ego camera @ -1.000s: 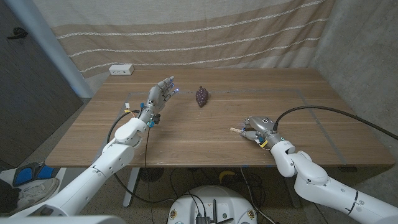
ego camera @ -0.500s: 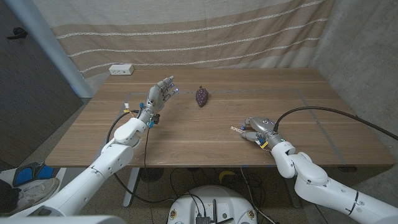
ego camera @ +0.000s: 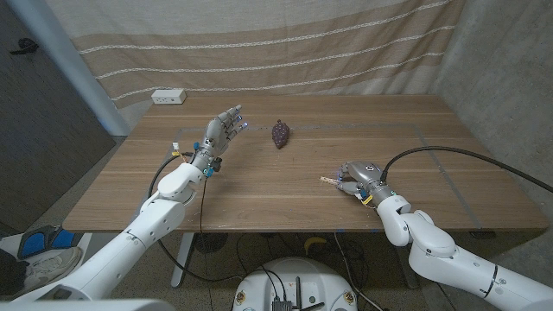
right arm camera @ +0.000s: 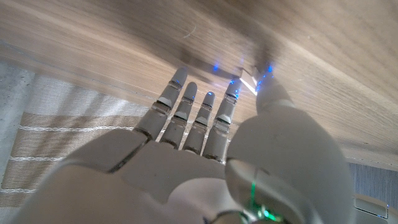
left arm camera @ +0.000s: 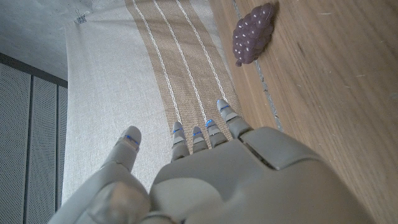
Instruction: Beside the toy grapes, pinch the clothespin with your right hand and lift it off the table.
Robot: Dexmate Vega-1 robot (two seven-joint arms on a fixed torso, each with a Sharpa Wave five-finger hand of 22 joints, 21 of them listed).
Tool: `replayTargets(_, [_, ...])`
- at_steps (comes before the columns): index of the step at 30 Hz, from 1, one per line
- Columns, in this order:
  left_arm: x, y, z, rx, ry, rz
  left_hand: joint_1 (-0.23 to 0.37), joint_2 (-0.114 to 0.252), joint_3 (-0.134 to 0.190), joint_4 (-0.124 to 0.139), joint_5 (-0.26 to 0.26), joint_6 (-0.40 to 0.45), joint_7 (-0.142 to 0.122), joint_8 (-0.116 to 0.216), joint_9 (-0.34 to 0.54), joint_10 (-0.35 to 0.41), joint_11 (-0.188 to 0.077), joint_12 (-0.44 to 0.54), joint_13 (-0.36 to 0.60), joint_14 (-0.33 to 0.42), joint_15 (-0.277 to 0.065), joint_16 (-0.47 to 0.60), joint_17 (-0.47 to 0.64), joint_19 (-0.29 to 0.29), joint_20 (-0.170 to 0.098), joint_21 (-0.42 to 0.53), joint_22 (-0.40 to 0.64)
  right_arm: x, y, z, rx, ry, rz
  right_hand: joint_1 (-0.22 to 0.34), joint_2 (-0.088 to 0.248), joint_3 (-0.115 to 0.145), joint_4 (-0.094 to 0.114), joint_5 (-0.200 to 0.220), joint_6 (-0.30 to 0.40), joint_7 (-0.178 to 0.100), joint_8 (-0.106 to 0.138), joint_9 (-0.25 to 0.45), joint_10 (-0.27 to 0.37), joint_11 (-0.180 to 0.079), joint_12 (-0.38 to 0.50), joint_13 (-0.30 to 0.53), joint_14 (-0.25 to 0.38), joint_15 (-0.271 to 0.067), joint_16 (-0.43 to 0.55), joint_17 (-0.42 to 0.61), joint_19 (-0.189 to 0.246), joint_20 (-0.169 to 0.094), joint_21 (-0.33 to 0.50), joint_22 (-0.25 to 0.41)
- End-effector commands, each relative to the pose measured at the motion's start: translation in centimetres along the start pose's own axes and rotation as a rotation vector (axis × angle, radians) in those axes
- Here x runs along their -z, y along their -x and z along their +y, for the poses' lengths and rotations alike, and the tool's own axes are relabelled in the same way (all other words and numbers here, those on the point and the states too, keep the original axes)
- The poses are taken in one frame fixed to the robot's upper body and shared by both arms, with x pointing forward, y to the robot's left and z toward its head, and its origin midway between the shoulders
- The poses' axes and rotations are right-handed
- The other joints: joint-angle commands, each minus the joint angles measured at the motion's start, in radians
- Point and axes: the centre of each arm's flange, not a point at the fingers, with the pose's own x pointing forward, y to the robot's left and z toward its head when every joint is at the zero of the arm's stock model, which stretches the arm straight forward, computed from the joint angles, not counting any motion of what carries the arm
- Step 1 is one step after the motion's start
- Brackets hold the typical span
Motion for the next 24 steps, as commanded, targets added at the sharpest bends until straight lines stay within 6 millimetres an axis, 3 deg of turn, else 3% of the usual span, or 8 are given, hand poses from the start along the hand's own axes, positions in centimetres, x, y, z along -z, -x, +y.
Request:
replayTargets(1, [0.1, 0.1, 0.1, -0.009, 0.002, 0.004, 0.007, 0.016, 0.002, -0.008, 0.002, 0.001, 0.0, 0.002, 0.003, -0.001, -0.003, 0.007, 0.002, 0.001, -0.001, 0.003, 0.002, 0.0, 0.008, 0.0, 0.005, 0.1, -0.3, 0.7, -0.023, 0.002, -0.047, 0.038, 0.012, 0.01, 0.0, -0.007, 0.068, -0.008, 0.028, -0.003, 0.037, -0.012, 0.012, 0.001, 0.022, -0.17, 0.015, 0.009, 0.008, -0.02, 0.008, 0.003])
replayTargets(9, [0.1, 0.2, 0.1, -0.013, 0.002, 0.006, 0.007, 0.016, 0.002, -0.01, 0.001, 0.001, 0.0, 0.002, 0.003, -0.001, -0.001, 0.007, 0.002, 0.001, 0.0, 0.003, 0.002, 0.001, 0.008, 0.0, 0.005, 0.1, -0.4, 0.6, 0.005, -0.011, -0.069, 0.058, 0.017, 0.011, -0.002, -0.011, 0.092, -0.01, 0.034, -0.01, 0.058, -0.021, 0.016, 0.0, 0.028, -0.175, 0.021, 0.013, 0.013, -0.028, 0.011, 0.003])
replayTargets(24, [0.2, -0.3, 0.0, -0.001, 0.003, 0.011, 0.007, 0.017, 0.003, -0.013, 0.001, 0.0, 0.0, 0.001, 0.003, -0.002, -0.003, 0.006, 0.003, 0.002, 0.0, 0.003, 0.002, 0.0, 0.009, 0.0, 0.005, 0.5, 0.3, -1.0, 0.263, -0.044, -0.096, 0.083, 0.026, 0.015, -0.002, -0.012, 0.097, -0.003, 0.03, -0.018, 0.094, -0.029, 0.025, -0.003, 0.048, -0.179, 0.03, 0.016, 0.032, -0.046, 0.022, 0.003])
